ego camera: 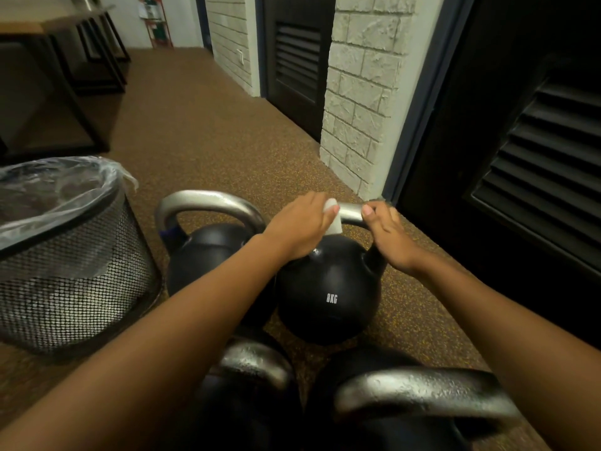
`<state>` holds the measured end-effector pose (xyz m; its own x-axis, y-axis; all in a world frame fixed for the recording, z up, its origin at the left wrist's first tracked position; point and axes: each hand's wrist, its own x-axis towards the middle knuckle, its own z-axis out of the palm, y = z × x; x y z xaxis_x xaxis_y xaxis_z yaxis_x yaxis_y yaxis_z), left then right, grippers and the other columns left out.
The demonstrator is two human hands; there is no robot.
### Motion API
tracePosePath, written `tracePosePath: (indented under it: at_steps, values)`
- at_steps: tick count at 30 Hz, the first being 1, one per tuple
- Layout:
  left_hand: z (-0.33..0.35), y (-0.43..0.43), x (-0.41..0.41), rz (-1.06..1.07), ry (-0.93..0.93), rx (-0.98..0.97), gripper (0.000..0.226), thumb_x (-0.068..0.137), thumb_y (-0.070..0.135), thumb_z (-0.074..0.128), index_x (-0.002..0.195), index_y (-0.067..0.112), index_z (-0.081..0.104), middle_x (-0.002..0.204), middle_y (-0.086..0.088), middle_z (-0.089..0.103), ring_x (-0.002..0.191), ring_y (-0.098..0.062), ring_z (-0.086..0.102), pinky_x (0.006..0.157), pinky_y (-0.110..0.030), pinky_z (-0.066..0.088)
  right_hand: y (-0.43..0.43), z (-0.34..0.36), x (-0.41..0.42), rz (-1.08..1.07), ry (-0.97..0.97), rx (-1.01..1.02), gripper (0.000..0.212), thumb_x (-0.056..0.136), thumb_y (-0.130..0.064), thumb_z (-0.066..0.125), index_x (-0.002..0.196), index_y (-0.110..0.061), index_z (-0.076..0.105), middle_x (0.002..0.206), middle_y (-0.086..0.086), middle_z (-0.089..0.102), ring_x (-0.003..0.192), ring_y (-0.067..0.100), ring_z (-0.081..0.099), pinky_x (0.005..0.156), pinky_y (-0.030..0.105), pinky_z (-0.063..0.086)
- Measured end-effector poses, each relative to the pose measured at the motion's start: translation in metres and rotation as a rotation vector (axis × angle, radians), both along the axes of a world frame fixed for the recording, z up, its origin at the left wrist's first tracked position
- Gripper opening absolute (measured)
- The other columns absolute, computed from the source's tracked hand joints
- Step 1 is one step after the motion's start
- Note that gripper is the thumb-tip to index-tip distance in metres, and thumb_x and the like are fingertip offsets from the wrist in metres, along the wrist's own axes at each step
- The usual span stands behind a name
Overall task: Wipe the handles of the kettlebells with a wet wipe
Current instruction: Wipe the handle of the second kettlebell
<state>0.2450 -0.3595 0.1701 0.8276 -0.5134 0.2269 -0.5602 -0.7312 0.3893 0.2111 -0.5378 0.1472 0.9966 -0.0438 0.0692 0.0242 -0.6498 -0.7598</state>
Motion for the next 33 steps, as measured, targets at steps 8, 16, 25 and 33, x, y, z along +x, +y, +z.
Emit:
tracePosePath:
  at_steps: [8,16,25,33]
  values:
    - [0.007,0.033,0.002,0.008,0.031,0.047,0.049,0.089,0.036,0.058,0.131,0.017,0.040,0.117,-0.011,0.059,0.105,-0.030,0.057,0.082,-0.036,0.041,-0.001,-0.002,0.002,0.006,-0.007,-0.009,0.034,0.099,-0.045,0.020,0.119,-0.024,0.039,0.118,0.006,0.035,0.111,0.020,0.037,0.091,0.032,0.026]
    - [0.012,-0.008,-0.011,0.099,-0.366,0.270,0.041,0.090,0.030,0.057,0.121,0.010,0.038,0.108,-0.007,0.063,0.091,-0.028,0.064,0.066,-0.033,0.041,-0.001,-0.003,0.002,0.002,-0.003,0.002,0.032,0.099,-0.045,0.021,0.116,-0.025,0.039,0.114,0.005,0.035,0.109,0.020,0.038,0.090,0.033,0.028]
    - [0.002,0.010,-0.007,0.296,-0.130,0.152,0.050,0.086,0.045,0.060,0.110,0.008,0.036,0.107,-0.014,0.064,0.100,-0.037,0.061,0.074,-0.040,0.044,-0.002,-0.002,0.001,0.013,-0.001,-0.022,0.027,0.098,-0.046,0.020,0.110,-0.029,0.038,0.114,0.005,0.035,0.109,0.022,0.039,0.090,0.033,0.028]
    - [0.007,-0.004,-0.005,0.217,-0.323,0.286,0.036,0.092,0.029,0.056,0.113,0.010,0.035,0.101,-0.008,0.066,0.087,-0.030,0.065,0.062,-0.033,0.037,0.000,-0.002,0.002,-0.003,-0.014,-0.017,0.030,0.099,-0.045,0.021,0.114,-0.027,0.040,0.112,0.006,0.036,0.108,0.022,0.039,0.096,0.037,0.032]
